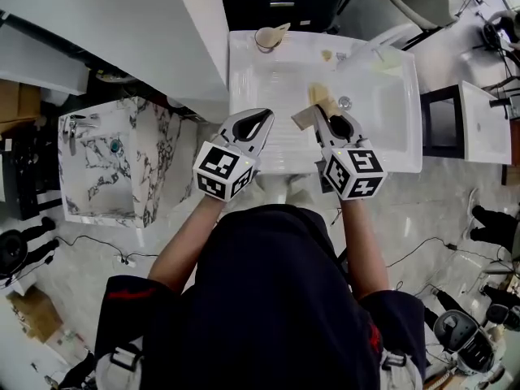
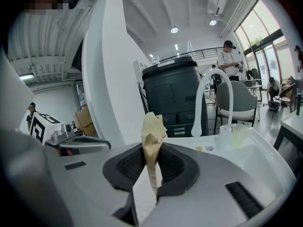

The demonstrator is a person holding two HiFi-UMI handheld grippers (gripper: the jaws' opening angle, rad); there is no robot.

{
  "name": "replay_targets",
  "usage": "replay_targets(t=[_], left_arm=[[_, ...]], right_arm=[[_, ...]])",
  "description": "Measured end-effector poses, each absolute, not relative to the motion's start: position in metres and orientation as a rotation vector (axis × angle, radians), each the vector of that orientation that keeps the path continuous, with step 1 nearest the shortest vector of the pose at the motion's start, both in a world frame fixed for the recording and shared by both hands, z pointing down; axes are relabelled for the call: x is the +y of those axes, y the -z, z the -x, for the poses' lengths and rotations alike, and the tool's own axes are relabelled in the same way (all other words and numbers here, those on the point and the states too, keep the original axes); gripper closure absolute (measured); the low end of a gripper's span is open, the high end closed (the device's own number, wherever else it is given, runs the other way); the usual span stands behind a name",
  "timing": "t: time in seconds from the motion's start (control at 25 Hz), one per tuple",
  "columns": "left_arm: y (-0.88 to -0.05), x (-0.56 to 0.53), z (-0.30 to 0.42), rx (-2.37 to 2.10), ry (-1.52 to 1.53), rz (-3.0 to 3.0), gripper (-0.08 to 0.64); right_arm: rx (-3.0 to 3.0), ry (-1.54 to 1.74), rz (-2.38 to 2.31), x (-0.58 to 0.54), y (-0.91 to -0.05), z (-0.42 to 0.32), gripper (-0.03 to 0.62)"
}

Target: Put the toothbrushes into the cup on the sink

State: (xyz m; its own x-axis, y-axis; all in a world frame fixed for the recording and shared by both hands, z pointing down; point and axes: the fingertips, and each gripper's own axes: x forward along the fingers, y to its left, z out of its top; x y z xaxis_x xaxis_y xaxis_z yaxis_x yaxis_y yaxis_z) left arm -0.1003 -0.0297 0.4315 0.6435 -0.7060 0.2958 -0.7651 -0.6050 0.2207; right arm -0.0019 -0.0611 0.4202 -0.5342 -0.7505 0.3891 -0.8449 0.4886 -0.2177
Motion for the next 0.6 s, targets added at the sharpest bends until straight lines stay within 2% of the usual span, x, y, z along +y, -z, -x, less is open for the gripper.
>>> replay_targets(t=[0.6], left_arm=[[-0.434,-0.066,0.008,-1.138,-0.295,-2.532,0.537]], right_arm=[[-2.490,-0.621,-1.384,-0.097,-0.425,-0.085,0.509]])
